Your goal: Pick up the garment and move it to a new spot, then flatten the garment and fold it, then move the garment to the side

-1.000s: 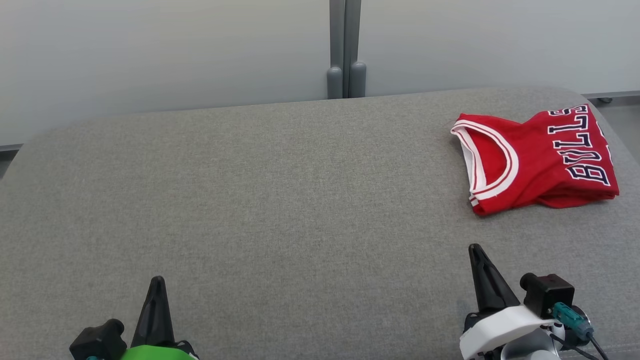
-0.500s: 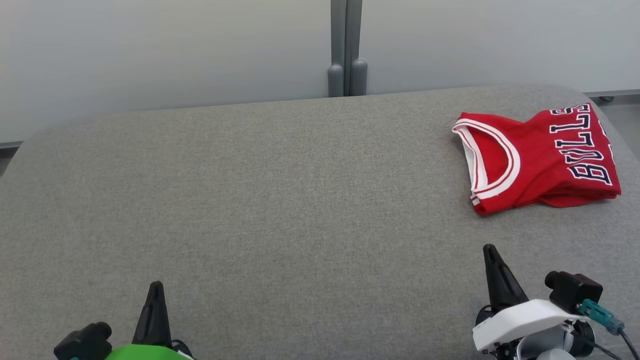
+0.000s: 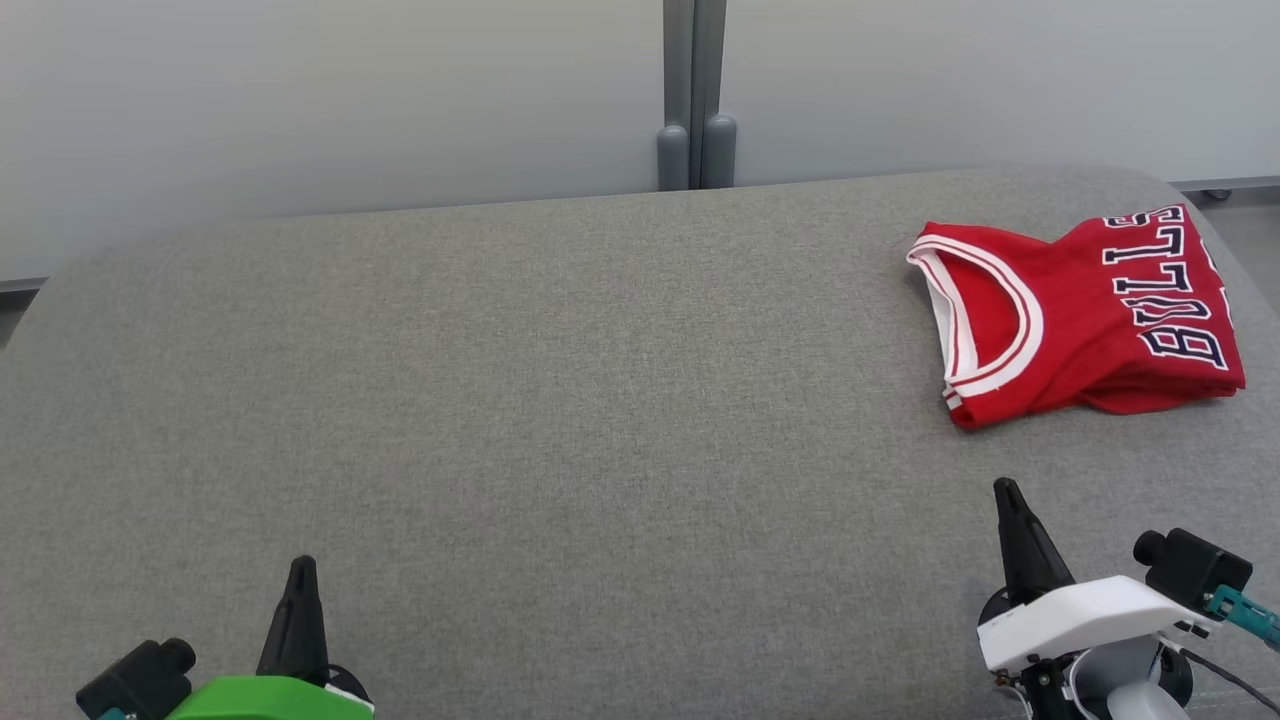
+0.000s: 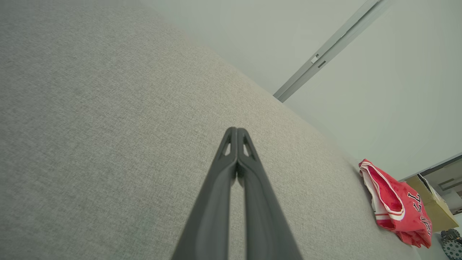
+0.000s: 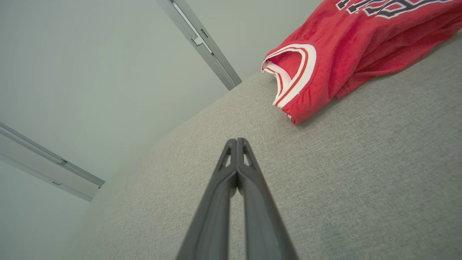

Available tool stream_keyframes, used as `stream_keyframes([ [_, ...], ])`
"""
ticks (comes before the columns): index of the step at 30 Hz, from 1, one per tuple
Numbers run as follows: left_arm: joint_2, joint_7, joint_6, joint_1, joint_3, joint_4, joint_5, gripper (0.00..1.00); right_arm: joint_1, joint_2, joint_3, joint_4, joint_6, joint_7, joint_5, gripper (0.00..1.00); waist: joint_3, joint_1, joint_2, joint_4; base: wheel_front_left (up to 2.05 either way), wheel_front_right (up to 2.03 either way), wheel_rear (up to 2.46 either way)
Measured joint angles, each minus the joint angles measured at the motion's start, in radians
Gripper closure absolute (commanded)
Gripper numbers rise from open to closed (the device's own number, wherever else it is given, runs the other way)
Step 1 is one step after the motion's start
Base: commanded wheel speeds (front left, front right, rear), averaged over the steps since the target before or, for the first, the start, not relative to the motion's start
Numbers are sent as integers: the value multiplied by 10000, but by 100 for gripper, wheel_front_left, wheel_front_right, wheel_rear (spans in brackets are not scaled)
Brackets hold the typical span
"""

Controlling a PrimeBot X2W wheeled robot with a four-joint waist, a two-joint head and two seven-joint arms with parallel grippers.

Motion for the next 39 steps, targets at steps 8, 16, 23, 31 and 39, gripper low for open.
stream_keyframes([
  [8,29,261,-159,-144,79,215,-999,100,-138,-10,-244,117,198,228,1076,100,25,0,0,11,0,0,0],
  [16,56,445,-341,-340,245,320,-1875,100,-243,-40,-474,238,360,449,2176,100,49,0,0,23,0,0,0],
  [23,84,696,-500,-484,326,510,-2698,100,-429,-48,-698,341,522,625,3137,100,69,0,1,32,0,0,0],
  [31,121,907,-688,-652,397,633,-3641,100,-575,-52,-955,518,713,857,4190,100,92,0,1,43,0,0,0],
  [39,174,1145,-865,-899,560,859,-4535,100,-703,-56,-1191,650,920,1064,5260,100,114,0,0,53,0,0,0],
])
